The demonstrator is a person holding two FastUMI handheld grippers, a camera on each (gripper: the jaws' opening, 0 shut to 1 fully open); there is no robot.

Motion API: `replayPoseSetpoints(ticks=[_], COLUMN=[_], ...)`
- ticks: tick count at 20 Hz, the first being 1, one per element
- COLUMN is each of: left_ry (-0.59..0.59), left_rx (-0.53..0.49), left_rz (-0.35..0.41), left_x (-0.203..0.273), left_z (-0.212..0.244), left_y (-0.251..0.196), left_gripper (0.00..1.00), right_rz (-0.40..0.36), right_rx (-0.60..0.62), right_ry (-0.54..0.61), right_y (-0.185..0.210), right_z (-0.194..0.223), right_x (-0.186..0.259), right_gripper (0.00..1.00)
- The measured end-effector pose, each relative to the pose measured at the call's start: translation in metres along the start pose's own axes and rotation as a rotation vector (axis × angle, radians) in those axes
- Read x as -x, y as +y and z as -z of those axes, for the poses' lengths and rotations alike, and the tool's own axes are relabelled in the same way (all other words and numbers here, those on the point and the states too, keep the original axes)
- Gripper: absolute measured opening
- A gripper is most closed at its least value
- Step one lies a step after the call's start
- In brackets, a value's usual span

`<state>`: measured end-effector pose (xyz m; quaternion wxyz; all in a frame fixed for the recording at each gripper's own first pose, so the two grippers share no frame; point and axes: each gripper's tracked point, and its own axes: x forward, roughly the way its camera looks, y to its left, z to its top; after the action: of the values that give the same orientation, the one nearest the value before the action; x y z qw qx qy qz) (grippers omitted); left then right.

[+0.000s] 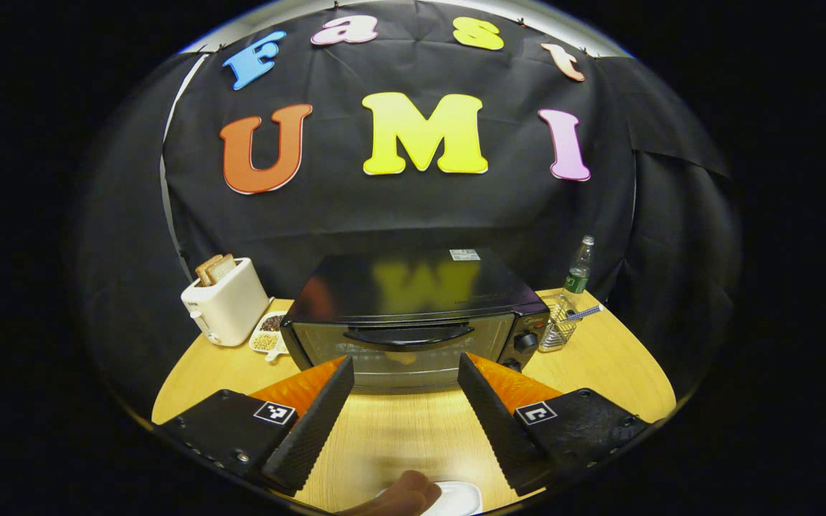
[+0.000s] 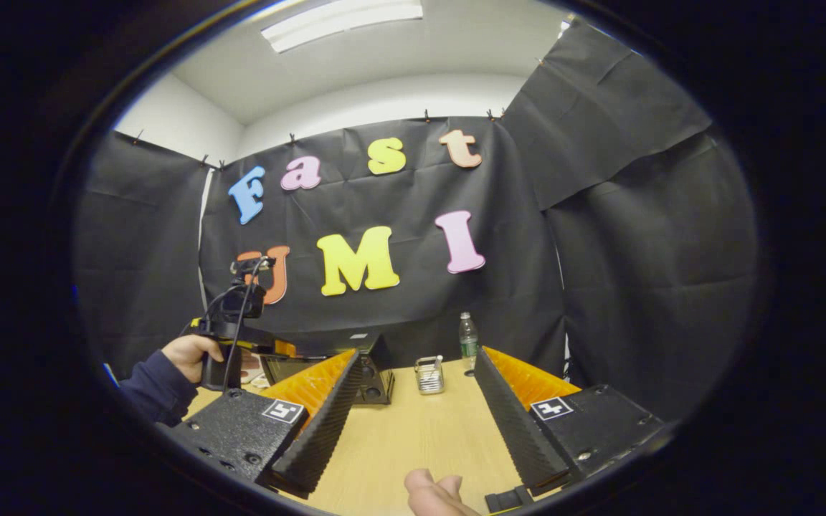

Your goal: Open the electric oven with the left hand, put the food in, and close the electric oven.

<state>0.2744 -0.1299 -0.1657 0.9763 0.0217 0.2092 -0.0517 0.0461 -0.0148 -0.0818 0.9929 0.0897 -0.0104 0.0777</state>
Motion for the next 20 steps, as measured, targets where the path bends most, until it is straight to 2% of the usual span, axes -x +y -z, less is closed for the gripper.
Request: replayPoseSetpoints(ticks=[6,9,14,15,16,20], left_ry=[-0.160,-0.236,-0.321,-0.342,-0.368,-0.417], left_rx=[-0.001,-0.003,-0.009,-0.002,-0.003,-0.010], left_rz=[0.050,0.023,-0.026,-0.026,-0.025,-0.058], left_x=[0.092,0.138,0.209,0.219,0.232,0.277], left_z=[-0.022,-0.030,-0.023,-0.024,-0.025,-0.005], left_y=[-0.017,-0.007,0.018,0.020,0.022,0.036], left_gripper=[0.95,0.96,0.96,1.00,0.96,0.96], right_rz=[0.038,0.063,0.037,0.040,0.038,0.057], right_rx=[0.035,0.060,0.126,0.132,0.136,0.159], right_ry=[-0.028,-0.043,-0.081,-0.089,-0.096,-0.081], right_y=[0.001,0.003,0.024,0.026,0.030,0.041], right_z=[-0.013,-0.021,-0.044,-0.047,-0.051,-0.054], right_x=[0.014,0.025,0.038,0.040,0.041,0.042], right_gripper=[0.96,0.96,0.99,1.00,0.99,1.00])
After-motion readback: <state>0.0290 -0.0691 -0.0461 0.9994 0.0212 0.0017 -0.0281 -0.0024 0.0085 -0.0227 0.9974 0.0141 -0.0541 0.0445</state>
